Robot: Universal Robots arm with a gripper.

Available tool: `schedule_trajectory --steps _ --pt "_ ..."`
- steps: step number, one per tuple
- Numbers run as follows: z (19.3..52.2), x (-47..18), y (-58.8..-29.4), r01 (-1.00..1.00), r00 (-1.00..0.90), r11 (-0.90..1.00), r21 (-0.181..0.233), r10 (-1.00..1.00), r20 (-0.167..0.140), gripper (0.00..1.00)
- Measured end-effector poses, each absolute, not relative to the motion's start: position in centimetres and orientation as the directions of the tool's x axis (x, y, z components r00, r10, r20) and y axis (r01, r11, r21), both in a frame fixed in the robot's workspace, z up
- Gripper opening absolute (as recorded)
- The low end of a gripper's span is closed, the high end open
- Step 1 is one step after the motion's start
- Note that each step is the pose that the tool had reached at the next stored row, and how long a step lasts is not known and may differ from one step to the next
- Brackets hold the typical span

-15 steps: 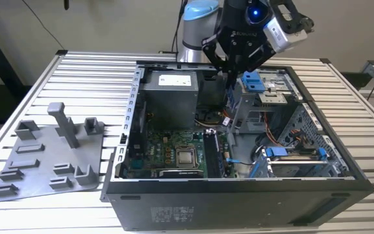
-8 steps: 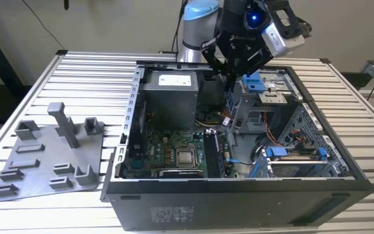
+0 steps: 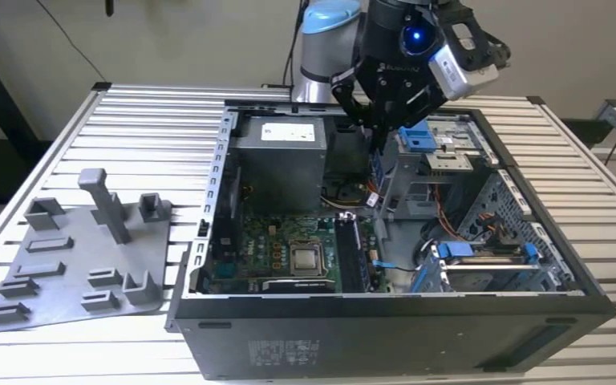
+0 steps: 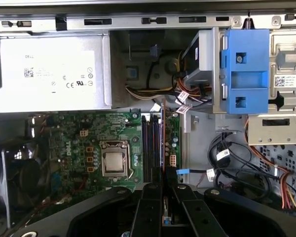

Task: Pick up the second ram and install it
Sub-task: 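Insert the second ram into the second slot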

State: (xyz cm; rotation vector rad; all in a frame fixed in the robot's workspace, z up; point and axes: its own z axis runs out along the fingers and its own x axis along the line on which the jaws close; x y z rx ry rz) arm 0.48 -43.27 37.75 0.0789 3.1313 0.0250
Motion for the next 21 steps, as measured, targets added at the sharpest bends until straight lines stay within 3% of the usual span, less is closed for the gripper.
schedule_trajectory --steps 21 --pt "36.0 0.5 -43.3 0.051 -0.999 0.999 0.015 0.052 -0.009 0.14"
